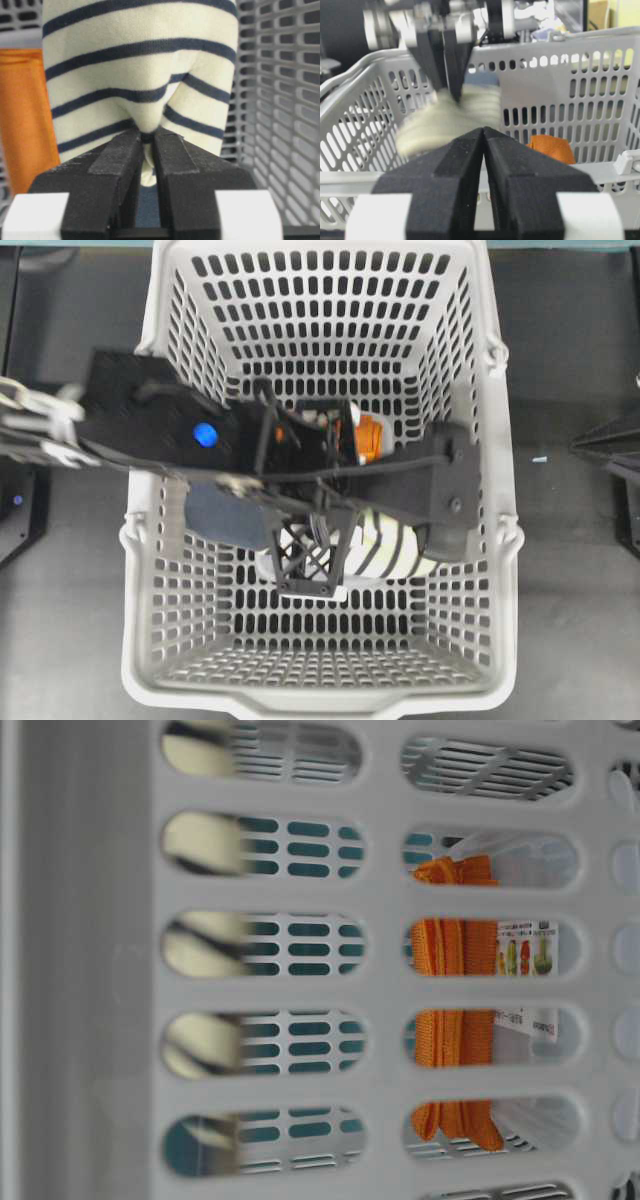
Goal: Pick up the slipper from the shopping basket with the left arm.
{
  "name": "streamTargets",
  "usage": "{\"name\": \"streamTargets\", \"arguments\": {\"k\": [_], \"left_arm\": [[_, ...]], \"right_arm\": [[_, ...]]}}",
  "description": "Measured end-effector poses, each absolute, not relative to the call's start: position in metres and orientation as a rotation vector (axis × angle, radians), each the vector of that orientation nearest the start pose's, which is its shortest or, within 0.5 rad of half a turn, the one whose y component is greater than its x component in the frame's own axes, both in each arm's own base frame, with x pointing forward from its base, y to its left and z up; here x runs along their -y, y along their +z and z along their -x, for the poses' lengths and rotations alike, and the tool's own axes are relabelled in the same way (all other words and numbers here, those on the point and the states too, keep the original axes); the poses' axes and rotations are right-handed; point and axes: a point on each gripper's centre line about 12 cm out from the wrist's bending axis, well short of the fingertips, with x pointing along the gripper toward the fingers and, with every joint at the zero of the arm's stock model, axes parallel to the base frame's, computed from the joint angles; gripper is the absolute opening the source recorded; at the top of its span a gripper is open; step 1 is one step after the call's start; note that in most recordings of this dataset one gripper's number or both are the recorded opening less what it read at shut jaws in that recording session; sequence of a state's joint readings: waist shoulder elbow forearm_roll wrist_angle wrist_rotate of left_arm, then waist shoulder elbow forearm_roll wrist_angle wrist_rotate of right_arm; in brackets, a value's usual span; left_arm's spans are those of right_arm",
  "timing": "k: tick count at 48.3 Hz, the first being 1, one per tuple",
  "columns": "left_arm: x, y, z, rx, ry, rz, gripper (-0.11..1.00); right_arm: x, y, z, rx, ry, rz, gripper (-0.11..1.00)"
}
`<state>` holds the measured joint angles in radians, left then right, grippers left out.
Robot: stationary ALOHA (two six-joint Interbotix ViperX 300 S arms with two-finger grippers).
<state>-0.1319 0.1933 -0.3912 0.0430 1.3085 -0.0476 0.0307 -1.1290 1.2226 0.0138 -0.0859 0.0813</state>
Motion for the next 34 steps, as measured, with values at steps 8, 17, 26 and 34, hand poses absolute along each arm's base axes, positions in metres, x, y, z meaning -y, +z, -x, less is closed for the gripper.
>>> {"name": "streamTargets", "arguments": {"k": [8,17,26,34], "left_arm": [[0.055,0.403,-0.46,-1.082,-0.054,-0.055,0.06],[0.056,0.401,-0.464,-1.142,-0.05,-0.056,0.06],[0.053,0.396,-0.462,-1.188,-0.034,-0.043,0.06],[0.048,0.396,-0.462,-1.191,-0.02,-0.032,0.06]], "right_arm": [[-0.005,0.28,-0.171,-0.009,0.029,-0.106,0.0],[-0.005,0.28,-0.171,-0.009,0.029,-0.115,0.0],[-0.006,0.28,-0.171,-0.01,0.032,-0.115,0.0],[-0.006,0.28,-0.171,-0.01,0.032,-0.115,0.0]]}}
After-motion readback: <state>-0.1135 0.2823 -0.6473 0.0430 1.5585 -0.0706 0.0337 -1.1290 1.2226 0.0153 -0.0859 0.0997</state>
